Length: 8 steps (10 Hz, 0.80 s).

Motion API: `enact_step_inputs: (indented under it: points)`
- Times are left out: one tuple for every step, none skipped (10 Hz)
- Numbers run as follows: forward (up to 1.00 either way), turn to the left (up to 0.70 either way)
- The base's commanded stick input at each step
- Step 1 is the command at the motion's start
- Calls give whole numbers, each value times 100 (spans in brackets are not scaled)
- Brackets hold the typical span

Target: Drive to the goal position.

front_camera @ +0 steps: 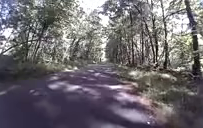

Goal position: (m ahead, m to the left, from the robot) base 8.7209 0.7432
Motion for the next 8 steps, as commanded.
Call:
enact_step_inputs:
  points:
    - [45, 0]
    - [45, 0]
    - [45, 0]
    - [45, 0]
    - [45, 0]
    - [45, 0]
    - [45, 0]
    - [45, 0]
